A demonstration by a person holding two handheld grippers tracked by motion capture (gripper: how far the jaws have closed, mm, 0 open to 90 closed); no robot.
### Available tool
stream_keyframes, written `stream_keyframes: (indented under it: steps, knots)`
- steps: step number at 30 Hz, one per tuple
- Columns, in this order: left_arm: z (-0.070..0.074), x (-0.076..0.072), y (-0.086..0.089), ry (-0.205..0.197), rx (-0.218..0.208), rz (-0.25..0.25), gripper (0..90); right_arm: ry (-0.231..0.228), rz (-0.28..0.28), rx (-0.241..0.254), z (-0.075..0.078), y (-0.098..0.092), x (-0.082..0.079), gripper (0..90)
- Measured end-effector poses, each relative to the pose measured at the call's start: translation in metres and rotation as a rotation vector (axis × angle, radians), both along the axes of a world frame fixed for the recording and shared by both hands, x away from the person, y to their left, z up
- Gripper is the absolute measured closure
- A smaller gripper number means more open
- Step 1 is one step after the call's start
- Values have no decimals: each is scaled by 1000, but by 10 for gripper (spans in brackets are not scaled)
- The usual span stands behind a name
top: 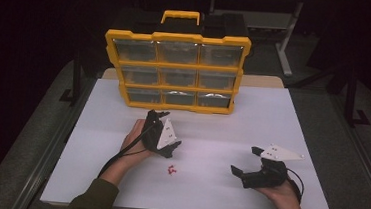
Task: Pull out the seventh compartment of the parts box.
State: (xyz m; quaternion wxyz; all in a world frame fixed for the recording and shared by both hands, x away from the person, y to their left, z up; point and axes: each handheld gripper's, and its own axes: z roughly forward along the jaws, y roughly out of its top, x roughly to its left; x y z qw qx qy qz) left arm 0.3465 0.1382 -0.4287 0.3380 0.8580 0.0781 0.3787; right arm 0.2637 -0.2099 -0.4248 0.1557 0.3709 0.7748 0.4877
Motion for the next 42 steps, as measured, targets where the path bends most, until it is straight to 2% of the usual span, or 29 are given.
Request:
stream_keyframes:
  steps: [3,5,26,36,42]
  knots:
    - [-1,-1,-1,-10,-2,0,0,1,0,0,0,0,0,0]
    - [-1,-1,-2,-24,20,-4,0,0,0,0,0,0,0,0]
    - [2,-5,-6,-142,108,-12,0,2,0,3,0,0,0,0]
    - [1,-8,-8,-188,158,-7,0,3,1,3,0,0,0,0]
    - [0,-8,-9,-210,173,-5,0,3,0,4,0,0,0,0]
